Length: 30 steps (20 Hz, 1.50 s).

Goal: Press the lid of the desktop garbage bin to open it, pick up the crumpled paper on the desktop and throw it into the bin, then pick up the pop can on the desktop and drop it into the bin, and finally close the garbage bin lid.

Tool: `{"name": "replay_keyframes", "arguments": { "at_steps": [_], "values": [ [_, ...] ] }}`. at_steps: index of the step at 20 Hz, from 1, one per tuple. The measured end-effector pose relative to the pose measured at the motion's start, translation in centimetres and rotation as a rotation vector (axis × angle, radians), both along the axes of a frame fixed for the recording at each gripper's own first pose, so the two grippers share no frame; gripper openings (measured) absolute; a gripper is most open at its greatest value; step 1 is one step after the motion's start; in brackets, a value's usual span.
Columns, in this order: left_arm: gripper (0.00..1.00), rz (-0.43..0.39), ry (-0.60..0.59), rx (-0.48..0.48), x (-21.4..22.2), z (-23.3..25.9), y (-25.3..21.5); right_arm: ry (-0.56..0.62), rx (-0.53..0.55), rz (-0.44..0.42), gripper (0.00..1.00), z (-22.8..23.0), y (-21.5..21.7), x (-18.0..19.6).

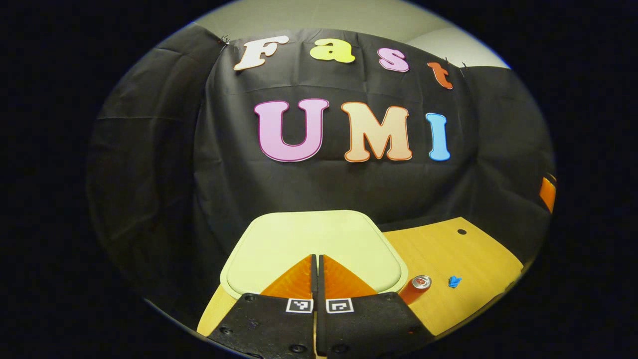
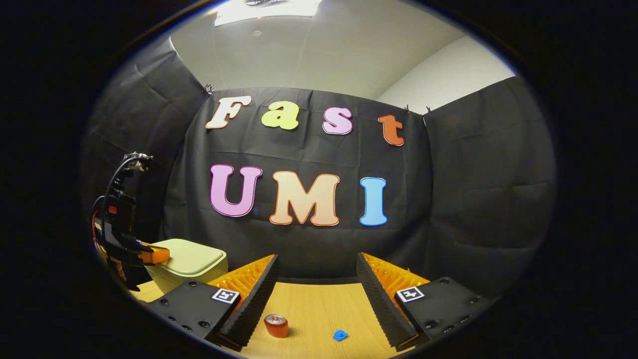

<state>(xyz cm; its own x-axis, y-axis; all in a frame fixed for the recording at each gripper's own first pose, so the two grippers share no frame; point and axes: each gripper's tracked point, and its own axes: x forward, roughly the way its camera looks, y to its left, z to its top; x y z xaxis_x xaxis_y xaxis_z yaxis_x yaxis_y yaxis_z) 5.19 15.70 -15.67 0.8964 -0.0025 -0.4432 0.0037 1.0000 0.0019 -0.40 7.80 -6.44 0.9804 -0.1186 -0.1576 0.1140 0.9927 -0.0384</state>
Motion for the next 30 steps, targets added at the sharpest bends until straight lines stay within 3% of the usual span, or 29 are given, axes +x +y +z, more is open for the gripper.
{"name": "replay_keyframes", "arguments": {
  "at_steps": [8,14,20,30],
  "values": [
    [0.0,-0.006,0.005,-0.064,-0.2,-0.5,0.0,0.005,-0.005,0.023,0.98,-0.3,0.5,0.3],
    [0.0,-0.041,-0.035,0.008,0.2,1.1,-0.6,-0.002,-0.003,0.034,0.98,0.2,0.6,0.2],
    [0.0,-0.078,-0.163,0.043,1.1,6.8,-2.1,0.001,-0.004,0.027,0.98,0.1,-0.1,-0.2],
    [0.0,-0.044,-0.42,0.072,-0.3,17.5,-3.2,-0.002,0.007,0.044,0.98,0.6,-0.8,-0.3]
  ]
}}
